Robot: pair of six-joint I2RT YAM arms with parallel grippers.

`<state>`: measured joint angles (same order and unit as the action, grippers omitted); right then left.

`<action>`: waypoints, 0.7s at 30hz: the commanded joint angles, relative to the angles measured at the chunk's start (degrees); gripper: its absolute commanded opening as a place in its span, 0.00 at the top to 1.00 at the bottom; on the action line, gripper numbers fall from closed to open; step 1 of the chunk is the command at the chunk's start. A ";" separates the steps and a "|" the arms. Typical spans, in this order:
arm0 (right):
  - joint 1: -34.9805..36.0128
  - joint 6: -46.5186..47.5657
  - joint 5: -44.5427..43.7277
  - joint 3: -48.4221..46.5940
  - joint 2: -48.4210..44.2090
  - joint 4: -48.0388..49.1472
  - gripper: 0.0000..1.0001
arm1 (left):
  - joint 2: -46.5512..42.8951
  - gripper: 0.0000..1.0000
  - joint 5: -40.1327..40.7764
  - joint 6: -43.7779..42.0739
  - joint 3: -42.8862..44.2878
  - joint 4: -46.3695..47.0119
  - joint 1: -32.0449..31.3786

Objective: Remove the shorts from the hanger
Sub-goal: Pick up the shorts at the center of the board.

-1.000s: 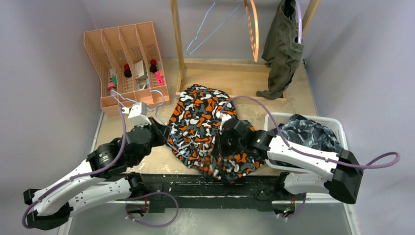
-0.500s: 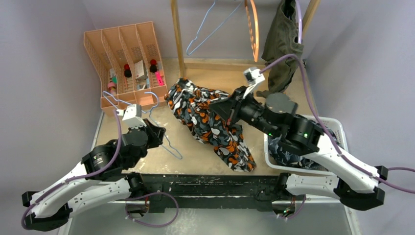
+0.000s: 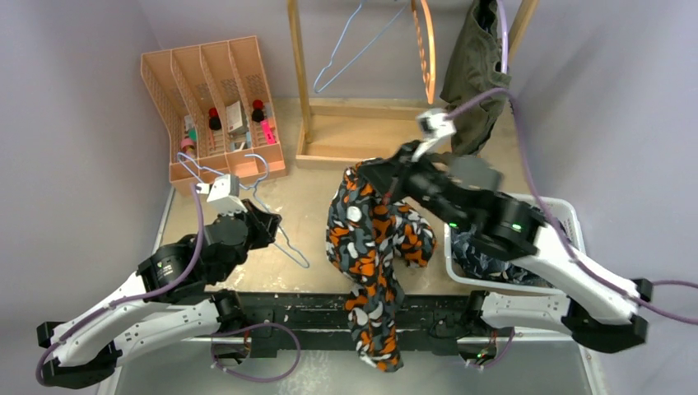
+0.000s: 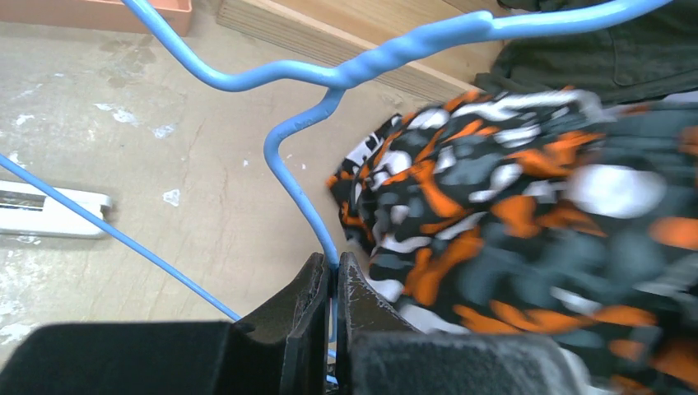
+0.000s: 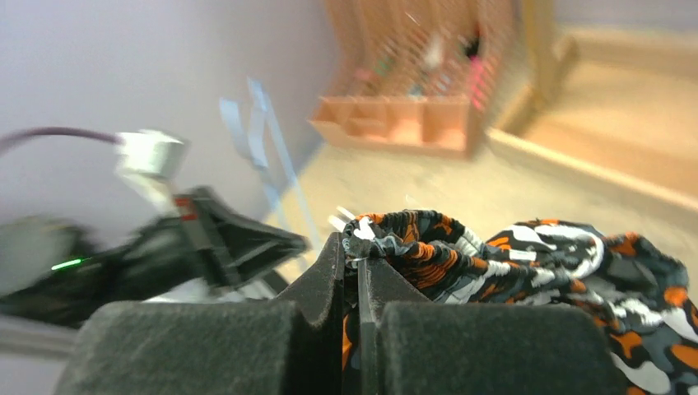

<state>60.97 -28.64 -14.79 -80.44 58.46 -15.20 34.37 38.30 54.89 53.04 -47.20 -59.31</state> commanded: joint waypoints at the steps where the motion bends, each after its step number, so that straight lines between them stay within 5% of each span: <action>1: 0.04 -5.30 -13.02 3.73 12.49 -7.56 1.00 | 0.61 1.00 -1.98 -0.87 0.83 4.16 -0.04; 8: -0.59 -10.99 -20.32 -2.33 22.35 -14.54 1.00 | 1.35 1.00 -3.76 -0.61 0.72 4.31 -0.09; 21: -0.93 1.36 -32.84 -12.27 13.39 -4.44 1.00 | 2.27 1.00 -5.20 -0.38 -0.91 7.61 -0.04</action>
<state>60.55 -29.61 -38.52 -91.74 74.02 -25.58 36.23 33.52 54.89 52.16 -43.40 -59.31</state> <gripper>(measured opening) 0.027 0.026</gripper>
